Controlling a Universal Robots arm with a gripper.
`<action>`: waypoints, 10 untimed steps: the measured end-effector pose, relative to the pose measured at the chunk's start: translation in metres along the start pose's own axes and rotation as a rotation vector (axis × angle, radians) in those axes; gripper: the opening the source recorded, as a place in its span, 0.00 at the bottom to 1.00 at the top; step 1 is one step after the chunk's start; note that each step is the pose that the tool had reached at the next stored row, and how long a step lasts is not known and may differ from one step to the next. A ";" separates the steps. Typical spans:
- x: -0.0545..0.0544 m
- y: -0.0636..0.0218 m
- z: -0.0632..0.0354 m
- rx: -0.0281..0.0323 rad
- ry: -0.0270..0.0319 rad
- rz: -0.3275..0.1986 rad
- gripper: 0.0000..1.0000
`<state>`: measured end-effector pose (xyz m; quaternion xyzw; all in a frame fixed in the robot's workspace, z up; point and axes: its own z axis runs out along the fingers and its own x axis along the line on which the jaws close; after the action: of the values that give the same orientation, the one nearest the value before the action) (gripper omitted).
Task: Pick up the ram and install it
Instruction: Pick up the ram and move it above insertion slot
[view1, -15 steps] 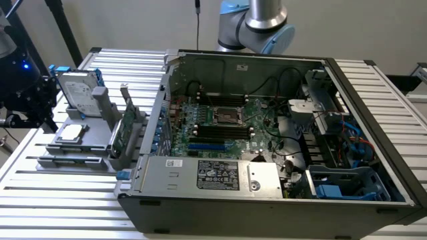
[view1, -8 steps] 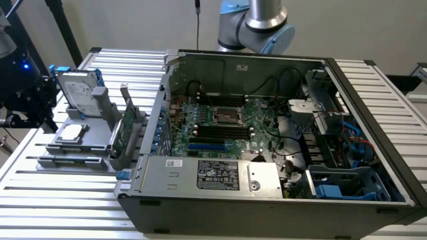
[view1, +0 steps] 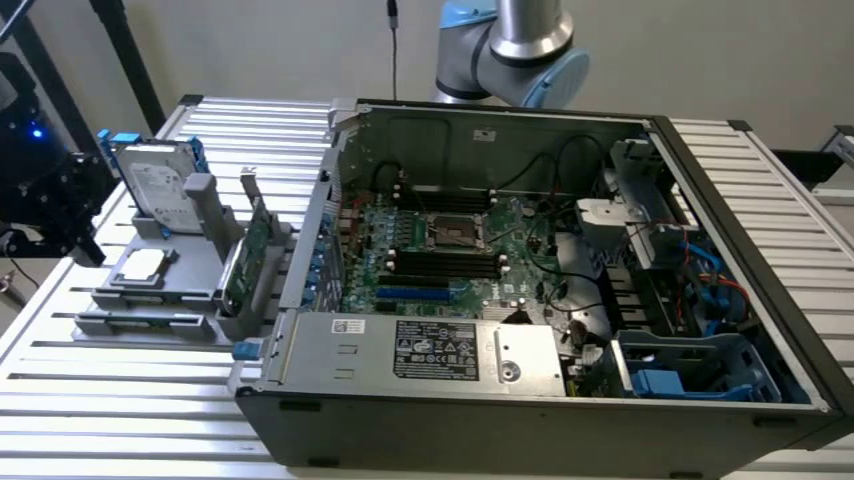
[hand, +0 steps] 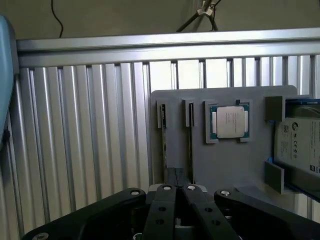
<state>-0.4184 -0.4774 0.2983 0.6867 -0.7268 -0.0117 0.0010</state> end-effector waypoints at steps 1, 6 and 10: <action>0.001 0.0028 0.0000 0.0002 0.0000 0.000 0.11; 0.005 0.0125 0.0003 0.0003 0.0001 0.000 0.11; 0.006 0.0163 0.0005 0.0004 0.0001 0.000 0.11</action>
<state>-0.4351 -0.4827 0.2980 0.6868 -0.7267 -0.0115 0.0009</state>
